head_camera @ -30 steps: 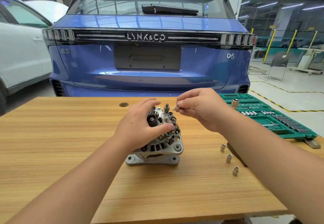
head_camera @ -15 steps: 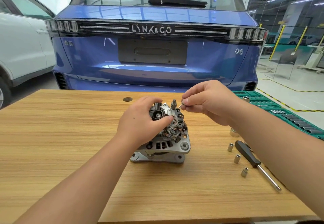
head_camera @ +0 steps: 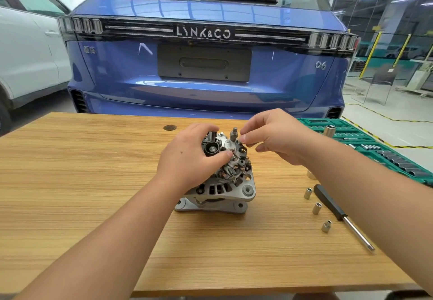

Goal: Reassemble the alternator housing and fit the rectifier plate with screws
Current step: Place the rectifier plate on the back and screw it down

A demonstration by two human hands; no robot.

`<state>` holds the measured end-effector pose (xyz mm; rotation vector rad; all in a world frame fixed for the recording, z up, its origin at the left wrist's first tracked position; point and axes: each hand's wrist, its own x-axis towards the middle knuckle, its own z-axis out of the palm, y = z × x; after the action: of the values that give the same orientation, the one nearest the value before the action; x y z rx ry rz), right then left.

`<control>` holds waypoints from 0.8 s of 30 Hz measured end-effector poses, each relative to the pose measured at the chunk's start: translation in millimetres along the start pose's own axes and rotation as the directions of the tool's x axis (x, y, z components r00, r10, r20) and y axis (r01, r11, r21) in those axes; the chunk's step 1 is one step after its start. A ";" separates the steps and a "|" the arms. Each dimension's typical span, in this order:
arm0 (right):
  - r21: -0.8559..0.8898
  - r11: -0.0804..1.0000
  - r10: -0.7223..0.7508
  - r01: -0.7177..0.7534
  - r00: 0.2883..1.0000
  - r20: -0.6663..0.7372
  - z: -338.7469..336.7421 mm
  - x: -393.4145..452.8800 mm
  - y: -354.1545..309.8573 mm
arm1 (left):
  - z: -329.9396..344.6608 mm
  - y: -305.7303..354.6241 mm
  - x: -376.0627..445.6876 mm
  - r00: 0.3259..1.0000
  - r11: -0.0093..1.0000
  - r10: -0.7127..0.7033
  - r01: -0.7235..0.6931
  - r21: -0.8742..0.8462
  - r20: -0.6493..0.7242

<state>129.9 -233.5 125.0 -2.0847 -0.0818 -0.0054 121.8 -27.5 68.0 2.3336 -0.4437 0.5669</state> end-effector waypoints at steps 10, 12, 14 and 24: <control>0.233 0.960 0.128 -0.152 0.985 0.117 7.2 8.5 19.6 | -2.5 1.9 -1.2 1.000 0.999 -0.016 0.017 -0.033 0.004; 0.245 0.956 0.134 -0.163 0.982 0.132 6.3 9.3 19.7 | -2.9 1.5 -1.1 1.000 0.999 -0.018 0.018 -0.031 0.004; 0.235 0.958 0.138 -0.164 0.983 0.124 6.9 10.0 18.8 | -3.2 1.8 -0.8 1.000 0.999 -0.021 0.021 -0.034 0.002; 0.098 0.984 0.143 -0.152 0.986 0.089 4.2 6.8 10.0 | -2.9 4.1 -0.9 1.000 0.999 -0.021 0.021 -0.026 -0.003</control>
<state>137.2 -234.4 114.5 -1.9811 0.0229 0.1707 118.3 -28.2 71.7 2.3097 -0.4220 0.5519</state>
